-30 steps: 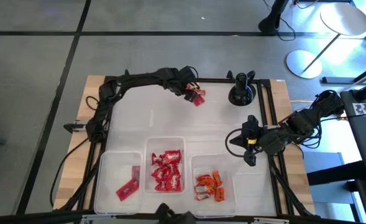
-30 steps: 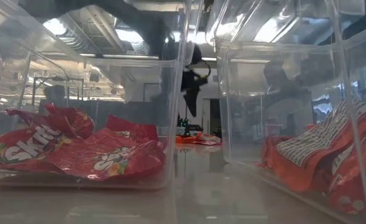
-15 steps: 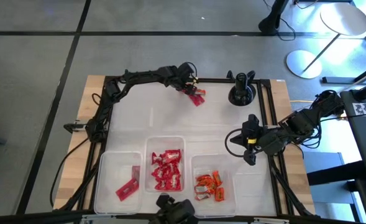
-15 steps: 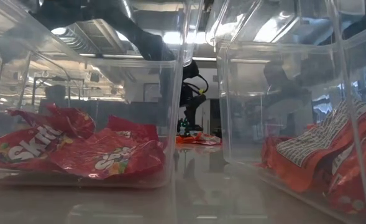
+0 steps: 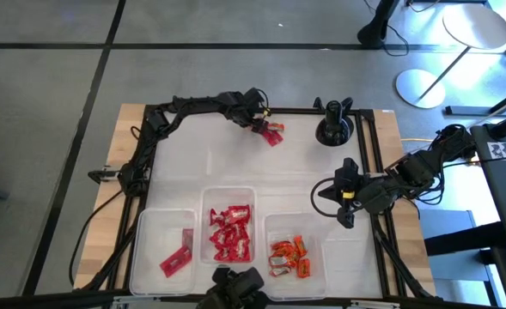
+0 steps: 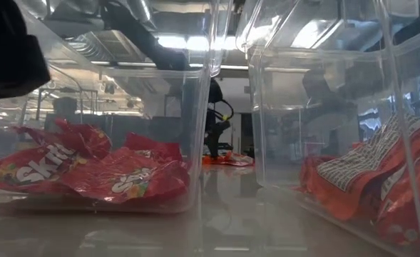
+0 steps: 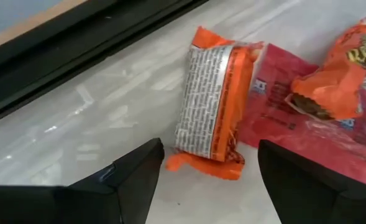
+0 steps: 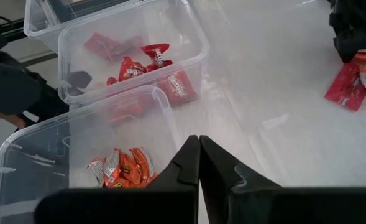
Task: Sort candy
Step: Put the orange candy into the right transparent bin
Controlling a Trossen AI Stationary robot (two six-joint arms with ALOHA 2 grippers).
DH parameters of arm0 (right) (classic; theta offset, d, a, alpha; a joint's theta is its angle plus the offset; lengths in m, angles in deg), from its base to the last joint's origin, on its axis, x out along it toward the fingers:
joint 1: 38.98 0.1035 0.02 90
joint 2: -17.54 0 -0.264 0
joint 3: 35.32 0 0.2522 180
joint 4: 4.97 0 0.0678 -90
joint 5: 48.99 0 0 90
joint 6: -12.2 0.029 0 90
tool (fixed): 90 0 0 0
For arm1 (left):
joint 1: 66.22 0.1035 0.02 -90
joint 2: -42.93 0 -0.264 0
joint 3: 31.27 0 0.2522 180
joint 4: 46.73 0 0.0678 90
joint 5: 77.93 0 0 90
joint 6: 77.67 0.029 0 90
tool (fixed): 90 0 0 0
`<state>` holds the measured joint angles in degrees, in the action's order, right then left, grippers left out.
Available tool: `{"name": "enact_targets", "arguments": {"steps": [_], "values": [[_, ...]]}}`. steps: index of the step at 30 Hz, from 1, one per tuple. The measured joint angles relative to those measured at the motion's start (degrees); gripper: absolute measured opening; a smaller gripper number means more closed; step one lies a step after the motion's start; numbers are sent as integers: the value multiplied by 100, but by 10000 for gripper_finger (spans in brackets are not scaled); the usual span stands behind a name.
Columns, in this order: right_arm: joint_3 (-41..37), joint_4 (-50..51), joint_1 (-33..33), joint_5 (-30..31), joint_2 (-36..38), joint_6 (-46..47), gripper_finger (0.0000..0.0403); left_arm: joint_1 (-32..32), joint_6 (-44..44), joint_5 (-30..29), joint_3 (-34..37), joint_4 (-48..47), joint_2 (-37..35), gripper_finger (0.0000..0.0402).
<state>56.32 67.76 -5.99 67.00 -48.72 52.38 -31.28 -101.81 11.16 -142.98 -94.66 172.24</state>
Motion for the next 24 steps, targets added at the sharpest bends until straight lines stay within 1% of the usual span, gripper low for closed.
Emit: {"name": "enact_targets", "arguments": {"steps": [3, 6, 9, 11, 13, 15, 16, 21, 24], "values": [[0, -16, 0, -9, 0, 0, 7, -17, 20, -121, 3, 24, 0, 255], [0, -29, 0, -10, 0, 23, 7, -5, 27, -97, 4, 26, 0, 227], [0, -31, 0, -10, 0, 31, 7, -21, -102, -186, 9, 16, 0, 173], [0, -31, 0, -8, 0, 33, 7, -56, -136, -298, 11, 9, 0, 125], [0, -32, 0, -10, 0, 37, 7, -117, -50, -489, 11, 5, 0, 75], [0, -35, 0, -10, 0, 48, 7, -188, 67, -549, 11, 49, 0, 27], [0, -37, 0, -10, 0, 48, 7, -220, 131, -571, 11, 65, 0, 15], [0, -39, 0, -19, 0, 48, 7, -399, 179, -644, 15, -164, -130, 12], [0, -36, 0, -114, 0, 48, 7, -560, 281, -728, 15, -387, -357, 4]]}}
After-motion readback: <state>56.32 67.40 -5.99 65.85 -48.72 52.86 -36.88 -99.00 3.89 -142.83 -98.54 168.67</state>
